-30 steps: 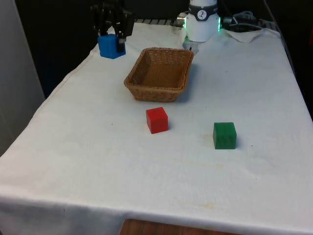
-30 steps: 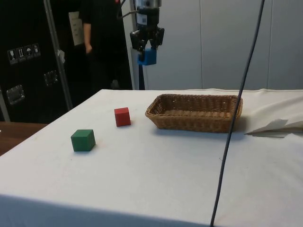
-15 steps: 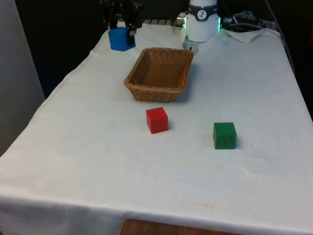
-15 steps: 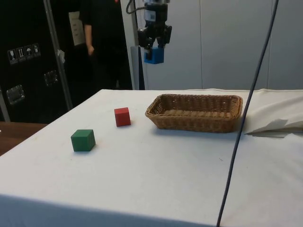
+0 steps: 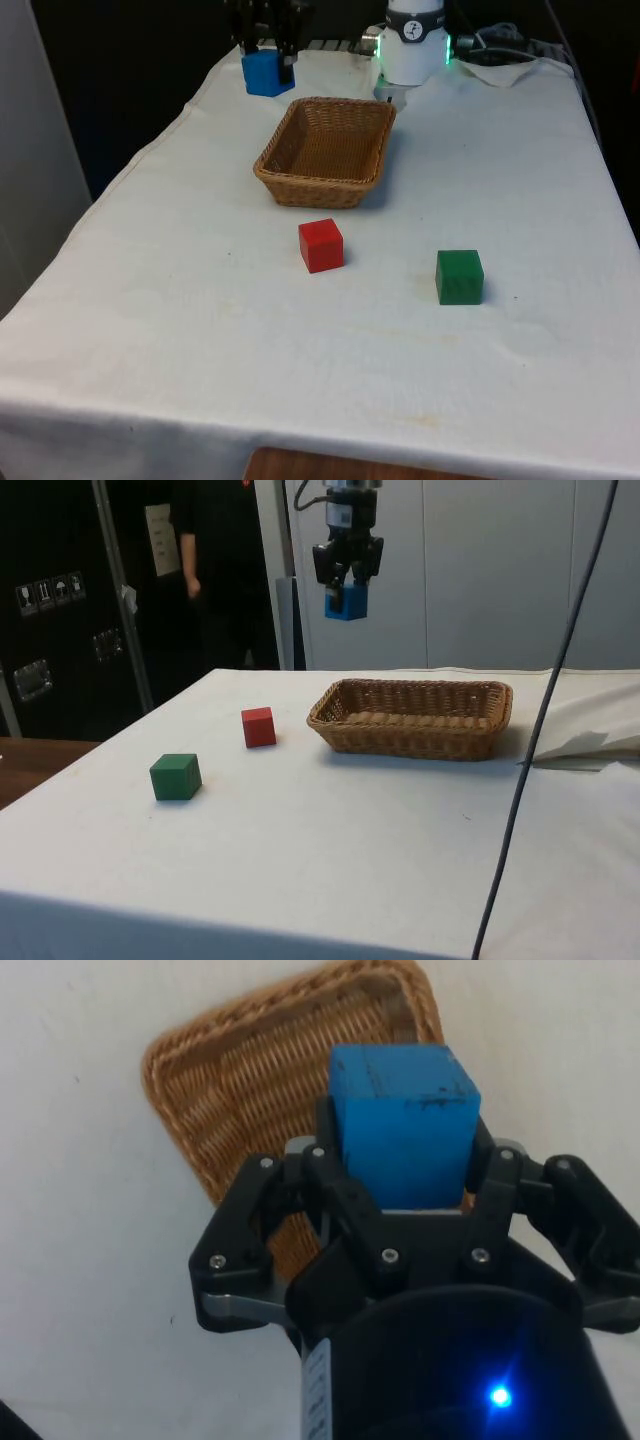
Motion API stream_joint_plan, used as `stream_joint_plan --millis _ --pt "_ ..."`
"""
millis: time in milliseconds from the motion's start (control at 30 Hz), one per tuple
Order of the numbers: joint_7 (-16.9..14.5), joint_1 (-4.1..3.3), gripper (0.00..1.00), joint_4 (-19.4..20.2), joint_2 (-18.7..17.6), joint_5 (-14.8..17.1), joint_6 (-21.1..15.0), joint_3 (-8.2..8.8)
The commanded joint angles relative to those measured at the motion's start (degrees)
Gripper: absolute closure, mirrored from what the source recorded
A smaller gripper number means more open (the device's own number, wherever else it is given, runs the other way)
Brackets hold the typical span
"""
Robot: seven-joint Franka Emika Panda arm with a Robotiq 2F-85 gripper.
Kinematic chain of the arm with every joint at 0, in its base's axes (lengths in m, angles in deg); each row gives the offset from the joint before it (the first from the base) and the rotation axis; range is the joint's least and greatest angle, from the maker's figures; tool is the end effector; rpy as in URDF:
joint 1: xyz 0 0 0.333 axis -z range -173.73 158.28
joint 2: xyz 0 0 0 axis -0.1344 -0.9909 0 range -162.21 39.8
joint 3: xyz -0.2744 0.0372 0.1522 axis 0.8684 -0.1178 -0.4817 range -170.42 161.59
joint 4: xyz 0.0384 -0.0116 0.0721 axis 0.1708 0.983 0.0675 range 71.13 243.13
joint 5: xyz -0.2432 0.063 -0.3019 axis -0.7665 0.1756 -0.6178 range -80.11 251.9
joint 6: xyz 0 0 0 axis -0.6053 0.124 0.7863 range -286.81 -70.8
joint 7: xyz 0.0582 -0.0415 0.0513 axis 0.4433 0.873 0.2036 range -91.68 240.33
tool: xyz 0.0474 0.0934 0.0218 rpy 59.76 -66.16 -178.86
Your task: Pick up the blue cube and place it into the basket.
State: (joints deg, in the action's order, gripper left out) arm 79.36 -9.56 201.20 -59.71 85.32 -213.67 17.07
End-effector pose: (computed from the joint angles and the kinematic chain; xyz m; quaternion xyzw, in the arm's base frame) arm 0.4868 -0.1740 0.3597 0.9745 -0.2098 0.0795 0.0089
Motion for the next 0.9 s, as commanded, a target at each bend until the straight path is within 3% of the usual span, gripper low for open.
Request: stream_joint_plan --millis 0,200,300,767,800,867 --pt "-0.3 0.0 0.97 1.1 0.7 0.0 -0.2 0.0" --pt "-1.1 0.23 0.97 5.8 2.5 -0.6 -3.3 0.11" --pt "-1.5 0.11 0.97 5.6 2.2 0.0 -2.9 0.11" --pt "-2.9 0.46 0.97 14.0 6.1 -1.5 -6.6 -0.34" --pt "-3.8 0.23 0.97 13.3 5.7 -0.1 -5.8 -0.06" --pt "-2.7 0.46 0.97 15.0 6.5 -2.1 -7.0 -0.69"
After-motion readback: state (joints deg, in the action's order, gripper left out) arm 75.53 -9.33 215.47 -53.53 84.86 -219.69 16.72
